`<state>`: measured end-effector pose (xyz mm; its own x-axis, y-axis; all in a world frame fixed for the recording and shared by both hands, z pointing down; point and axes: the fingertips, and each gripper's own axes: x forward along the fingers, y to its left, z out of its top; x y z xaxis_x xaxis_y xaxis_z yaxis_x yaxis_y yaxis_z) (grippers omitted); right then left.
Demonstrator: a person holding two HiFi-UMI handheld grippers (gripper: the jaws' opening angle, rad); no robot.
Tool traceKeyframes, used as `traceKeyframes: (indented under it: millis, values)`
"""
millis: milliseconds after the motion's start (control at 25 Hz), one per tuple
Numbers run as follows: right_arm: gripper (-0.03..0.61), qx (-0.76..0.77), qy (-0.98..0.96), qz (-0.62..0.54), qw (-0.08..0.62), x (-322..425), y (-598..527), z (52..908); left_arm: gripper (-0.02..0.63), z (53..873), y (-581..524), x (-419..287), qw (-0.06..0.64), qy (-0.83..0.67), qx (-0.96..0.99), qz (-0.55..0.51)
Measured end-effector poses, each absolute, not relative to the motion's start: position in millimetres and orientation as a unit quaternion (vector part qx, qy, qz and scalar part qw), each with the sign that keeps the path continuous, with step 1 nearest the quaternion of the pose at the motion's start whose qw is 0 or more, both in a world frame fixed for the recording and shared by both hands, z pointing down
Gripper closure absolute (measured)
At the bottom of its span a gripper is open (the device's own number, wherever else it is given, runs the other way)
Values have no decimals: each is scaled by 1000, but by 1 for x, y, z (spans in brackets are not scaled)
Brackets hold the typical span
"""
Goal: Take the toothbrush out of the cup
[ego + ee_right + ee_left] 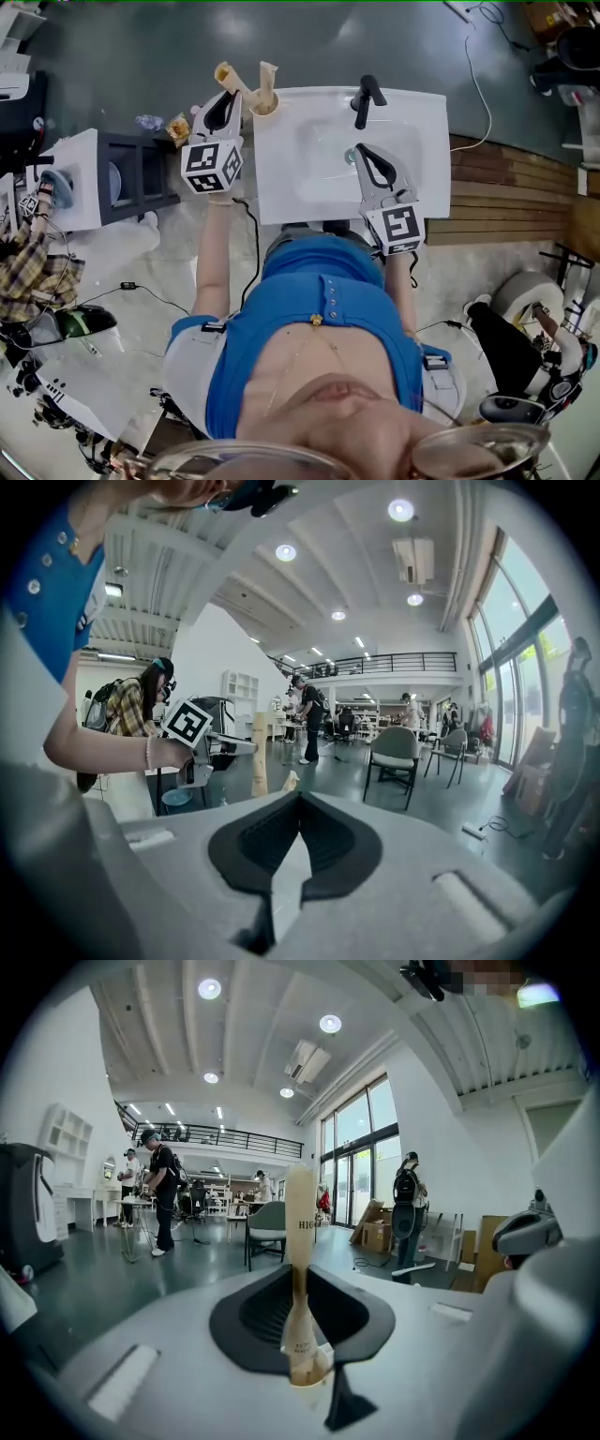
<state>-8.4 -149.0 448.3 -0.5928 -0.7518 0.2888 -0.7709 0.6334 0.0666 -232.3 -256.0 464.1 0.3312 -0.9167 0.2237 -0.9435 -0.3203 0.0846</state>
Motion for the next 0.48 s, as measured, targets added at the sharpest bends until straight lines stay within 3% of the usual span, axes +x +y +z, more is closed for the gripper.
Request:
traceKeyframes:
  millis: [480]
  values:
    - [577, 401, -905, 30, 142, -11, -139, 446, 563, 476, -216, -231, 129, -576, 803, 83]
